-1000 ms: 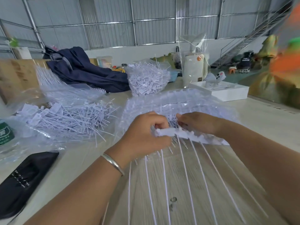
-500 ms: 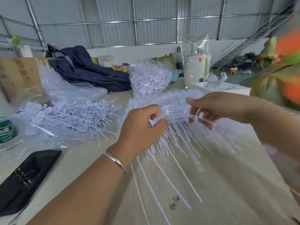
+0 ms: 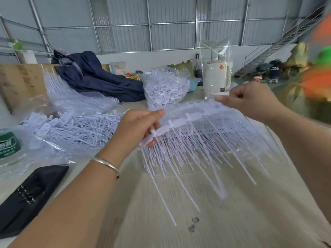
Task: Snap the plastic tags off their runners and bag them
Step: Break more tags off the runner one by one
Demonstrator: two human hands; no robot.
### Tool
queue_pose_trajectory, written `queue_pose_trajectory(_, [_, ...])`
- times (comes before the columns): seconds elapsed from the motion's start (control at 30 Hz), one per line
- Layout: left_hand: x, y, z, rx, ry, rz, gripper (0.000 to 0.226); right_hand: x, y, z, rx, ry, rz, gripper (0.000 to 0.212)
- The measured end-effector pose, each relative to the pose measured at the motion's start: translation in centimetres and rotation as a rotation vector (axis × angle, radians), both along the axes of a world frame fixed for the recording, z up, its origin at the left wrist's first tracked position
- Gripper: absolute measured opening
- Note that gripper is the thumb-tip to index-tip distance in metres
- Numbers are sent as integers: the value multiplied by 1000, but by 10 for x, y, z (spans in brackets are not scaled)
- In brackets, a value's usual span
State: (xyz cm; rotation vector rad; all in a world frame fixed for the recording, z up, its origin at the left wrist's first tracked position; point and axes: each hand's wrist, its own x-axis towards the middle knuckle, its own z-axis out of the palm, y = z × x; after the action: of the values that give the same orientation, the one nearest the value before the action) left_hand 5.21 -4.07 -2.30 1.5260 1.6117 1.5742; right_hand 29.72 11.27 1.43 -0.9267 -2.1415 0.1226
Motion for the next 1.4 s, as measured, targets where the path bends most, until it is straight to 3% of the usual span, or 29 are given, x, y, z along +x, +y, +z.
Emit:
queue_pose_trajectory(0.1, [1,-1,1,-212,20,-100,41,-2,8,-12,39,54,-51,62])
queue_pose_trajectory(0.2, [3,0,-6,-514,197,-263,65,-7,14,-13,64,218,-24,57])
queue_pose_trajectory(0.33, [-1,9,-16,-662,114,-265,90,-13,21,-14,225,265,-42,54])
queue_pose_trajectory(0.43, [-8,11,-20,-738,81,-316,105,-13,24,-19,194,374,-113,57])
queue_pose_trajectory(0.5, [-13,11,-24,-680,44,-269,102,-11,28,-22,117,392,-170,59])
queue_pose_trajectory(0.57, [-18,14,-27,-512,-63,-139,91,-12,32,-27,81,240,-222,59])
queue_pose_trajectory(0.7, [-21,20,-29,-225,-146,62,39,-23,38,-43,59,68,-323,58])
queue_pose_trajectory(0.8, [-21,20,-32,-128,-109,119,22,-29,40,-52,79,12,-347,58])
queue_pose_trajectory(0.9, [-22,20,-36,-126,-85,102,21,-32,39,-66,93,-18,-347,49])
queue_pose_trajectory(1.03, [-22,22,-47,-167,7,162,20,-43,24,-80,250,48,-84,10])
queue_pose_trajectory(1.13, [-18,25,-52,-152,-5,205,18,-58,10,-63,274,126,58,19])
queue_pose_trajectory(1.27, [-14,27,-54,-151,-109,133,18,-89,-14,-55,-13,-9,297,15])
queue_pose_trajectory(1.4, [-13,26,-54,-184,-331,25,16,-102,-19,-64,-252,-135,314,20])
